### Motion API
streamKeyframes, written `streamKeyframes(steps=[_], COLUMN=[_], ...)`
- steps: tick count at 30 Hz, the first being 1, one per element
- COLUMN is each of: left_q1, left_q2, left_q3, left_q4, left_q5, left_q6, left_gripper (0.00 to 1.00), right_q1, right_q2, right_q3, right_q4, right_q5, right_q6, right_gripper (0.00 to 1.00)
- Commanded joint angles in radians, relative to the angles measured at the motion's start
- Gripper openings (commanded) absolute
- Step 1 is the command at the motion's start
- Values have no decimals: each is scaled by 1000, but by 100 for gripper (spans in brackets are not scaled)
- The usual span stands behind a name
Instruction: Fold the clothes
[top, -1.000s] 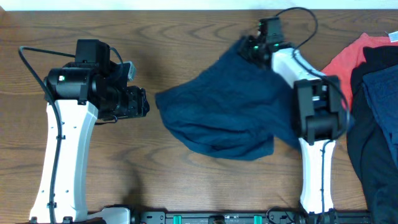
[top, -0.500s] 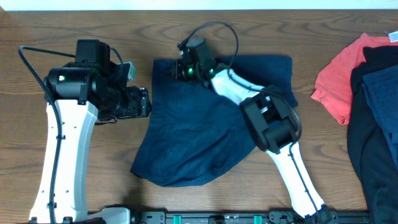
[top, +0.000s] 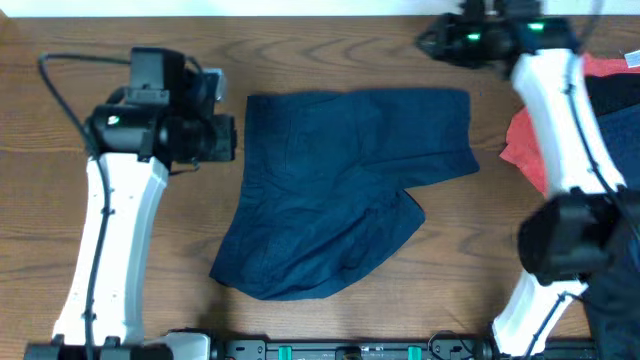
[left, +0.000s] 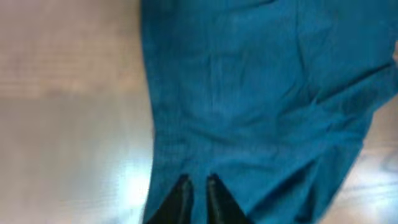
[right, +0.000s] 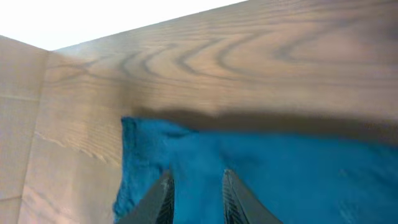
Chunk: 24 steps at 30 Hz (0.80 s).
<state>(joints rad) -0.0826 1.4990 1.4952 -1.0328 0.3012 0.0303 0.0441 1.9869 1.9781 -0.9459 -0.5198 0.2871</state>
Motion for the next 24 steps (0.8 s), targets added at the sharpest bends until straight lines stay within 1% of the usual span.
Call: streamKeyframes(steps=[1,4,7,9,11,15,17,19,21,24], left_q1=[-44,-76,-96,-99,-98,-97,-97,-94,-85,-56], left_q2=[129,258,377,420,457,546,586,619,637,640], left_q3=[-25,-25,-25,-25,-25,-25,-25,-25,-25,-25], left_q4=[72,178,281,323,366,455,486,514,541,581], left_q5=[-6,-6,-6,-6,-6,-56,-93,-148,-220,-305], left_q6=[42,70,85,86,104,123,123,120,84,22], left_gripper=[8,8,6,6,6,6,6,6,6,6], right_q1=[-35,-60,-56,-51,-50,-50,-44,-32,-13,42], right_q2=[-6,-10,-10,-10,-10,-10,-10,-10,-10,-10], right_q3=[-15,-18,-56,-91,-143,-268,-329,-383,-438,-540], right_q4=[-159,-393,-546,-581,-576,-513,-473,-452,-413,-316], right_q5=[8,112,241,278,285,249,192,142,122,119], right_q6=[-113,-147,-146,-146,-146,-156,-224,-282,-312,-311], right_gripper=[24,23,23,26,32,35,36,41,44,45])
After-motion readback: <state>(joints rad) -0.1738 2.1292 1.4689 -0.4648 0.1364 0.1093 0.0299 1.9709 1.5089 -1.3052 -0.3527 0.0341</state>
